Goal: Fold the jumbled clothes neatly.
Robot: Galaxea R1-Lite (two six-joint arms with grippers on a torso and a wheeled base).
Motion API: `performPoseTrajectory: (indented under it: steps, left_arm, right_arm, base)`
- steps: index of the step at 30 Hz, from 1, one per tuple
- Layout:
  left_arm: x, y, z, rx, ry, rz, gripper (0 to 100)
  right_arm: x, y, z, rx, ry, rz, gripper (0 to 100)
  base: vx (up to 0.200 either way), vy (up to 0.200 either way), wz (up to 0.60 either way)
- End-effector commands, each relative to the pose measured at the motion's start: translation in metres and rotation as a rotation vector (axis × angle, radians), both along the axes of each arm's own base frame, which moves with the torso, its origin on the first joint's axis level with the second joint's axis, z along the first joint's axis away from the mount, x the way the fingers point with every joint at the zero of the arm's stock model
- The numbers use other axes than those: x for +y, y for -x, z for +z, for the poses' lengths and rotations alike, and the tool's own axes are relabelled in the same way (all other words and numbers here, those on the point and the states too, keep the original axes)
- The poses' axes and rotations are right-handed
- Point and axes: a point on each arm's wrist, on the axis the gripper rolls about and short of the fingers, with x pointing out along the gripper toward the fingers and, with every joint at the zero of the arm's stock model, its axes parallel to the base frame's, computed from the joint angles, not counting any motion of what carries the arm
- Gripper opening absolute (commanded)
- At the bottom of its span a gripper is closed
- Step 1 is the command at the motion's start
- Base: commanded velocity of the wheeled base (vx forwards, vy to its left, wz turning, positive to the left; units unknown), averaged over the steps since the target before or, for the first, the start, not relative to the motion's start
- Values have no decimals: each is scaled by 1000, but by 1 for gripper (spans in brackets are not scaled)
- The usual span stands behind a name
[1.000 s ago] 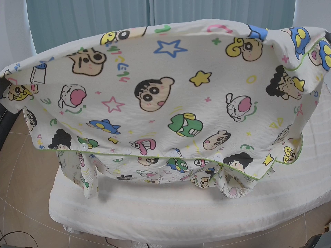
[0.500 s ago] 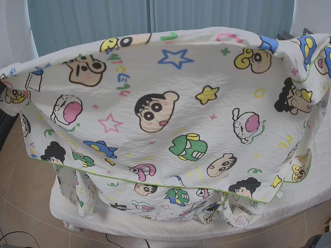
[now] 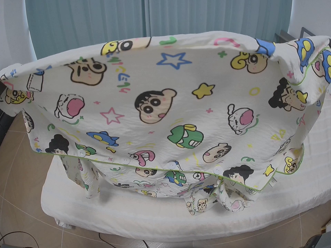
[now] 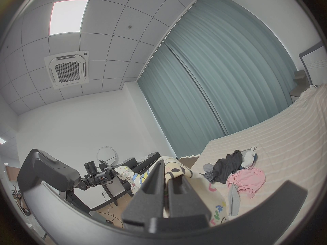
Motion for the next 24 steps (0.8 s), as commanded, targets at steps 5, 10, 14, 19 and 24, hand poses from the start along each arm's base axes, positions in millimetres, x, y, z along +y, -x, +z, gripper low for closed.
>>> performPoseTrajectory:
  steps: [5, 10, 14, 19, 24]
  left_arm:
    - [0, 0, 0, 0, 0, 0, 0]
    - [0, -1, -1, 3, -2, -1, 0]
    - [0, 0, 0, 0, 0, -3, 0]
    - [0, 0, 0, 1, -2, -3, 0]
    - [0, 0, 0, 2, -1, -3, 0]
  right_arm:
    - [0, 0, 0, -1, -1, 1, 0]
    - [0, 0, 0, 2, -1, -2, 0]
    - [-1, 1, 0, -1, -3, -2, 0]
    - [0, 0, -2, 6, 1, -2, 0]
    - [0, -1, -5, 13, 4, -3, 0]
  base:
    - [0, -200, 0]
    - [0, -200, 0]
    - [0, -200, 0]
    - [0, -200, 0]
    - [0, -200, 0]
